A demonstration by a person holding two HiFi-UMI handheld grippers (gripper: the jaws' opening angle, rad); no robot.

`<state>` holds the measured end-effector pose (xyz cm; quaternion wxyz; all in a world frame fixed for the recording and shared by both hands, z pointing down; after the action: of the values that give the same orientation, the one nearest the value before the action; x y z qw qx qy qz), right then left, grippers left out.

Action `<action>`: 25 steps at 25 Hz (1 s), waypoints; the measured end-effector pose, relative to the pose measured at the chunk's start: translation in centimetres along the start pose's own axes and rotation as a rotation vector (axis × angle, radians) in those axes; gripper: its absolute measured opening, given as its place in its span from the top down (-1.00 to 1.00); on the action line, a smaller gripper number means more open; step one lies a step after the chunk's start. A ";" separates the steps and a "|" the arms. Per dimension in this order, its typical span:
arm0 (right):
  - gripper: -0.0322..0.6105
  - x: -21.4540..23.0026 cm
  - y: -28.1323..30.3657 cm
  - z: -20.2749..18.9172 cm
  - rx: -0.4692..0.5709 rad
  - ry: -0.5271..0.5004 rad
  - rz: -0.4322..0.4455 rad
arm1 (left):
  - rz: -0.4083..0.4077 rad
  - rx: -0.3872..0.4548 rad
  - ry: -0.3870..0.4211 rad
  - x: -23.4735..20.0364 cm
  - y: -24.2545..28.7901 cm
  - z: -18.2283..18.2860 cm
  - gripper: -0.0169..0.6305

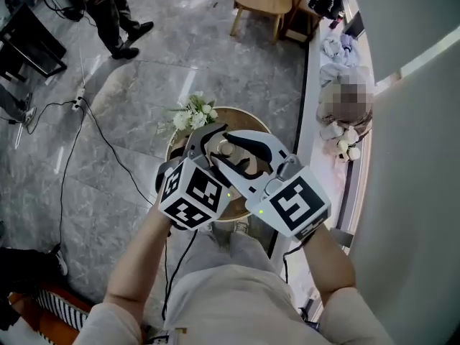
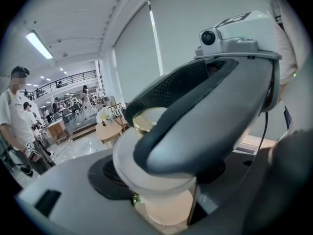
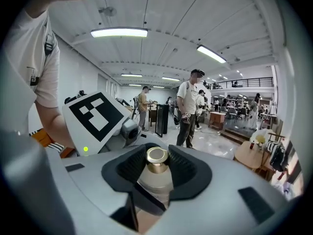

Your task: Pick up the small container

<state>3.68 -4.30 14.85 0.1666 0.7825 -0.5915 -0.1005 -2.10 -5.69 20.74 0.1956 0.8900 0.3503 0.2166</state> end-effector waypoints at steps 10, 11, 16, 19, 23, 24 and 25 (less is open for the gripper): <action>0.46 -4.4 -3.6 6.3 0.055 -0.104 0.004 | 0.032 0.048 0.064 0.7 -6.5 5.3 -0.11; 0.46 -4.7 -4.0 6.7 0.056 -0.109 0.007 | 0.031 0.047 0.068 0.9 -7.0 5.7 -0.11; 0.46 -7.6 -5.0 7.8 0.071 -0.116 0.027 | 0.019 0.036 0.071 2.3 -10.0 6.2 -0.11; 0.46 -9.2 -5.2 8.1 0.088 -0.142 0.044 | 0.038 0.044 0.073 3.0 -11.5 6.1 -0.11; 0.46 -10.4 -5.8 7.8 0.078 -0.136 0.052 | 0.032 0.056 0.035 4.3 -12.3 5.9 -0.11; 0.46 -10.7 -5.8 7.6 0.070 -0.127 0.054 | 0.030 0.053 0.032 4.6 -12.3 5.6 -0.11; 0.46 -10.9 -5.7 7.2 0.064 -0.115 0.056 | 0.028 0.047 0.031 4.8 -12.4 5.3 -0.11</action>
<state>3.13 6.51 5.60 0.1099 0.7634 -0.6248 -0.1218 -2.84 5.08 11.39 0.1660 0.8957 0.3460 0.2248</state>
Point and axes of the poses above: the fingertips, and each gripper's own axes: y forward along the fingers, x to its right, z out of its top, the point moved 8 cm from there along -y, backward along the fingers, and after that the axes turned 13 degrees about z, right-handed, at the moved point
